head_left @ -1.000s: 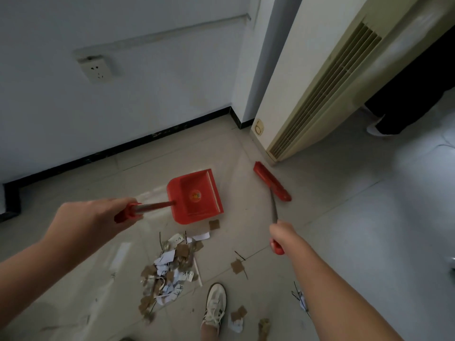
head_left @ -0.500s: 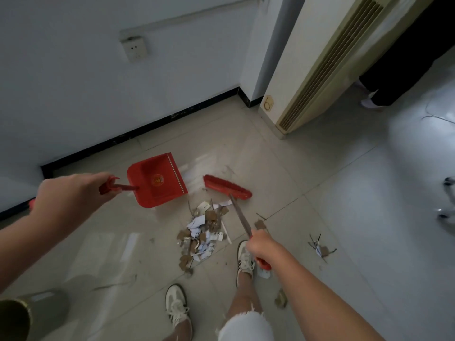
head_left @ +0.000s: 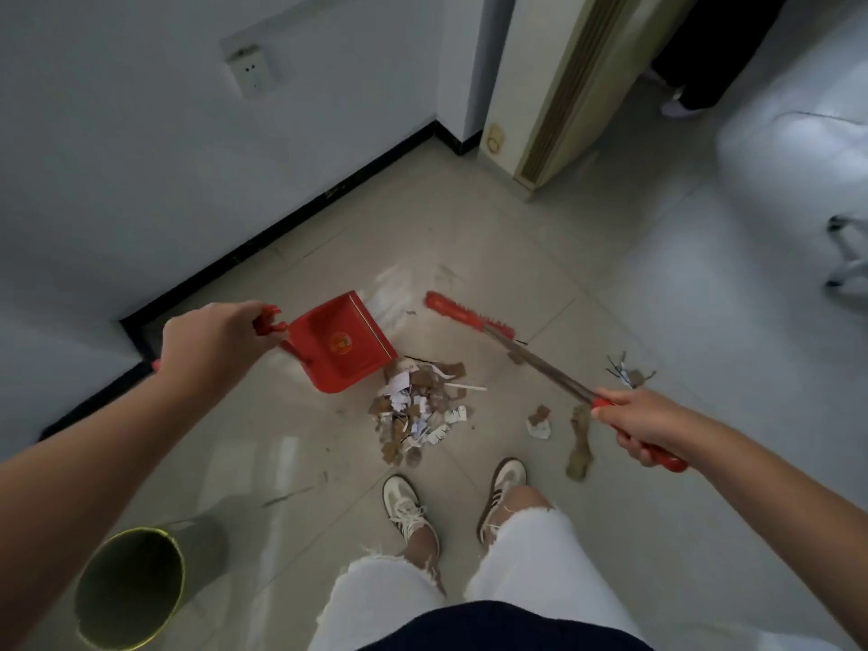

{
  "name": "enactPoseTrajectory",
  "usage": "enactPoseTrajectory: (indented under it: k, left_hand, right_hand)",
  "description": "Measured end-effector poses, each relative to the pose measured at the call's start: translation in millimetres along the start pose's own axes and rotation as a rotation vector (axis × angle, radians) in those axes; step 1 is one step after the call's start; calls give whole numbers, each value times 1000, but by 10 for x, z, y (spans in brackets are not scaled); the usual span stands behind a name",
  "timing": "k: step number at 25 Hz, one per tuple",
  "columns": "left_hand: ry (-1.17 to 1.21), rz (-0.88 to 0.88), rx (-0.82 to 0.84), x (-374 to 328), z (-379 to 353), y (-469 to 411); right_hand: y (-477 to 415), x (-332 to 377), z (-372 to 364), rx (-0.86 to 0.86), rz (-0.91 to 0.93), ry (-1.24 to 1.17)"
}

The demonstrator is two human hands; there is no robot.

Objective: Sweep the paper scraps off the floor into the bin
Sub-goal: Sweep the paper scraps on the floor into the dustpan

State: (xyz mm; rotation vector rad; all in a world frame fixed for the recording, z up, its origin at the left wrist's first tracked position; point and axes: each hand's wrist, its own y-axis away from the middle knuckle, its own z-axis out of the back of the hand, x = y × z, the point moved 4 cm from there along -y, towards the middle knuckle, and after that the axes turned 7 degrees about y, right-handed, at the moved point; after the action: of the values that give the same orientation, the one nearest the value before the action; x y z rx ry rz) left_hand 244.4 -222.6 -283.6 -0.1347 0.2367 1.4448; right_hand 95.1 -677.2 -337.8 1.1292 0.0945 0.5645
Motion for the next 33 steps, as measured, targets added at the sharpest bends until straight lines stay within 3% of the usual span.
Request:
enactPoseTrajectory:
  k: [6,12,18,22,25,31,33]
  left_hand:
    - [0,-313,16,-1105,-179,-235]
    - [4,-577,39,-2571,-594,-418]
    - [4,-616,124,-3790,-1142,-509]
    - [0,-581,158,-4330,-1494,-576]
    - [-16,-608,181,-4589,-1768,-603]
    - [-35,-725,224,-4598,-1954,-582]
    - [-54,-732,226,-4432,-1897,-615]
  right_hand:
    - [268,-932,433,-203,-28,-234]
    - [18,-2031,1017,-347,-175,-422]
    - [-838,-2830,1951,-363,-344,-509]
    - [-1555,-3033,2381,-275,-410,-385]
    - [-1871,-2969,2419,-142,-380,-159]
    - [-1584,-2648,1732,79,-200,318]
    - [-1397,-2608,1372,115,-241,297]
